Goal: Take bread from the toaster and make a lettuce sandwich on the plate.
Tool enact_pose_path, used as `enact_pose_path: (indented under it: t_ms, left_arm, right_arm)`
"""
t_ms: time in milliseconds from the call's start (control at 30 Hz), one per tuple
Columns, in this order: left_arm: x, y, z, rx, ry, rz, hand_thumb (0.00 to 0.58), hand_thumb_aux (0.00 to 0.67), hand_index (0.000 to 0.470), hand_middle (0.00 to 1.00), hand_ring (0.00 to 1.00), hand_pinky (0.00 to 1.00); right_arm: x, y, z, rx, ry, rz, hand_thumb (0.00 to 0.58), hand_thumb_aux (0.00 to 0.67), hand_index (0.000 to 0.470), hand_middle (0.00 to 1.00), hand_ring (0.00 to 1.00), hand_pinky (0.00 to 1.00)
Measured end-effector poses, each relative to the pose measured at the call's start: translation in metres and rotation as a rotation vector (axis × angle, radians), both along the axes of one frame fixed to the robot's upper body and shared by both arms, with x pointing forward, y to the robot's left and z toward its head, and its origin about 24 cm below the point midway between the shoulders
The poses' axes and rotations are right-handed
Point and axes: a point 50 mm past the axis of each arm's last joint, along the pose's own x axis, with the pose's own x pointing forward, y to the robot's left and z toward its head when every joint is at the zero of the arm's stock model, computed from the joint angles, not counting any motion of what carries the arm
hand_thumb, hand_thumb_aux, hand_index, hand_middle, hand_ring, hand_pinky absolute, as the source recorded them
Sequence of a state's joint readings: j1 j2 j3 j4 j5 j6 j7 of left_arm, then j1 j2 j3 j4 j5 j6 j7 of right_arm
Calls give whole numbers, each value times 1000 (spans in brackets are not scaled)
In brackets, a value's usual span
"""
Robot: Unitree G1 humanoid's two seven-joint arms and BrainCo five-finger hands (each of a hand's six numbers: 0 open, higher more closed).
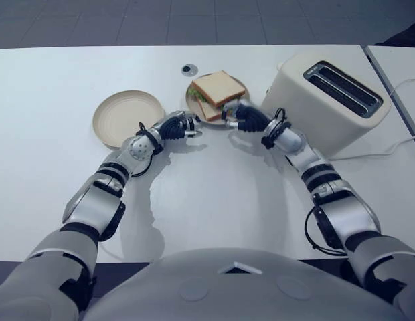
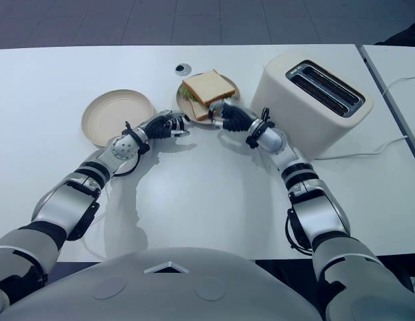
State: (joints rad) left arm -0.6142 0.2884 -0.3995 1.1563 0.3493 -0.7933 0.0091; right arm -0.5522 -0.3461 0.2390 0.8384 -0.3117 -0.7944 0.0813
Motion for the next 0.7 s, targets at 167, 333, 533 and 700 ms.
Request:
enact_pose_path:
  t_ms: [167,333,533,700]
  left_arm:
    - [0,-17,71,-553,-270,-92,0,0,0,0,0,0]
    - [-18,2,120,-803,-483,-195,0,0,0,0,0,0]
    - [-23,2,113,-771,-443,-236,0,0,0,0,0,0]
    - [-23,0,114,-788,-442,-236,0,0,0,0,0,0]
  right_arm:
    - [-5,-14,70,367,-312,-40,0,0,0,0,0,0]
    - [-33,-33,101,519,-472,-42,0,0,0,0,0,0]
    - [-35,-29,103,475,-439,8,0,0,0,0,0,0]
    - [-35,-27,102,446,-418,37,0,0,0,0,0,0]
